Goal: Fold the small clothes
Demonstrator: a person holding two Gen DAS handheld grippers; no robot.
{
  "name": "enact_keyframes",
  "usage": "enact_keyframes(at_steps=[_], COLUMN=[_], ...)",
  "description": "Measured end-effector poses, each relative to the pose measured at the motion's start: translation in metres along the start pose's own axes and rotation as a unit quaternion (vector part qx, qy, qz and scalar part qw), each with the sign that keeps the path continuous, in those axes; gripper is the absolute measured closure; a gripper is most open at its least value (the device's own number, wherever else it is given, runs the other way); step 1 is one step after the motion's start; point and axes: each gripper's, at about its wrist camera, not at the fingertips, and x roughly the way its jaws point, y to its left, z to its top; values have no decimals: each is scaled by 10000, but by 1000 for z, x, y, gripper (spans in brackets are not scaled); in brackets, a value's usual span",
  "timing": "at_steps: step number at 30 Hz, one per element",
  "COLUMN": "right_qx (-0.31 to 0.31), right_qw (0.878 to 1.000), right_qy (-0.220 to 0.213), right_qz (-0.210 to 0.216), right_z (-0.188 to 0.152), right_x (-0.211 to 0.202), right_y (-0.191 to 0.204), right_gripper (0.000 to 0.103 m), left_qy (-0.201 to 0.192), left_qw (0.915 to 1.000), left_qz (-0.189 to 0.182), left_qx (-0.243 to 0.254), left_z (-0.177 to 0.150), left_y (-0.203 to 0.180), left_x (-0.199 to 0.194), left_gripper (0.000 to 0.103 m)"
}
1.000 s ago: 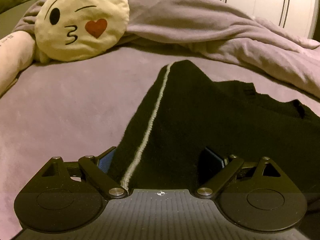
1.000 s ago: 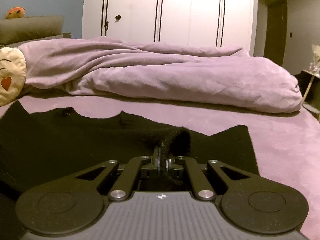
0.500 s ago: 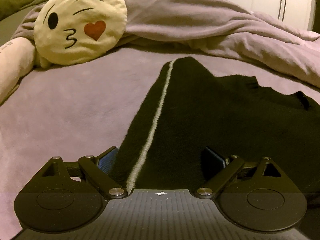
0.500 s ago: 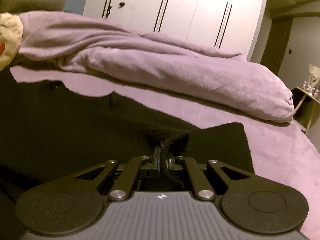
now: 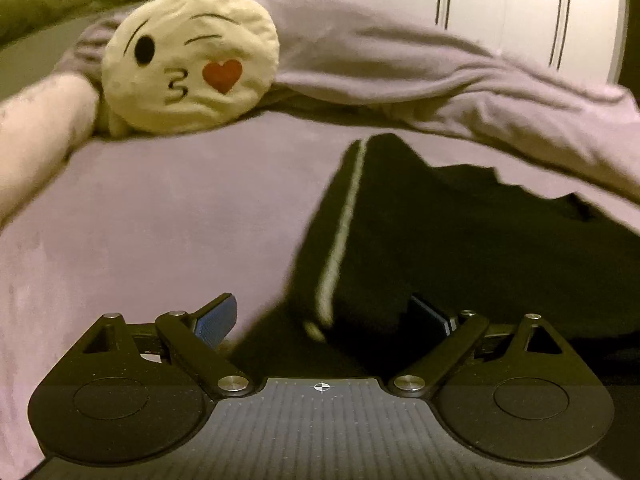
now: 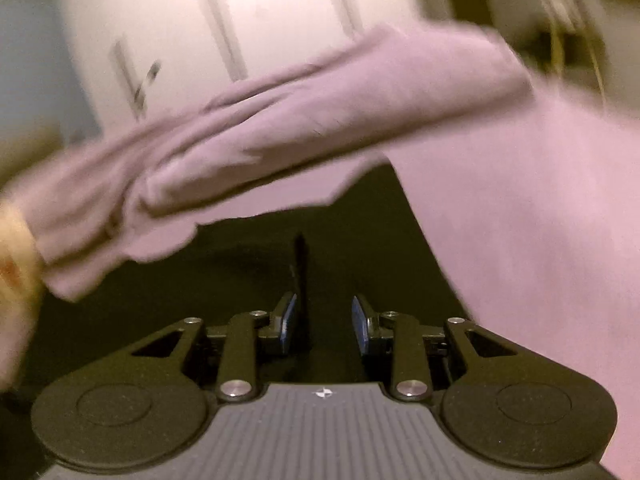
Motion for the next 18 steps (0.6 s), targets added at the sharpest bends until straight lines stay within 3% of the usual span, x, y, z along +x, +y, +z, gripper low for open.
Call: enact_keyframes(at_steps=[2, 5, 8, 11, 18], right_qx=[409, -79, -132, 54, 750], right_qw=[9990, 9998, 9984, 9982, 9952], right_qy=[10, 38, -16, 23, 408], right_qz=[205, 150, 554, 591, 483], right_z=[-14, -19, -16, -15, 4], right_x=[-10, -13, -15, -5, 45], right_y=[-9, 13, 26, 27, 18], right_gripper=[75, 75, 75, 75, 73], left_qy=[48, 91, 170, 313, 340], left_qw=[9993, 9974, 9937, 9936, 9919], left_qz=[-274, -636, -1035, -1065, -1153], left_qx=[-235, -340, -391, -193, -407], left_z=[-10, -23, -34, -39, -34], left_y=[-8, -28, -48, -66, -74], left_x=[-11, -26, -34, -21, 8], left_gripper=[7, 7, 7, 7, 8])
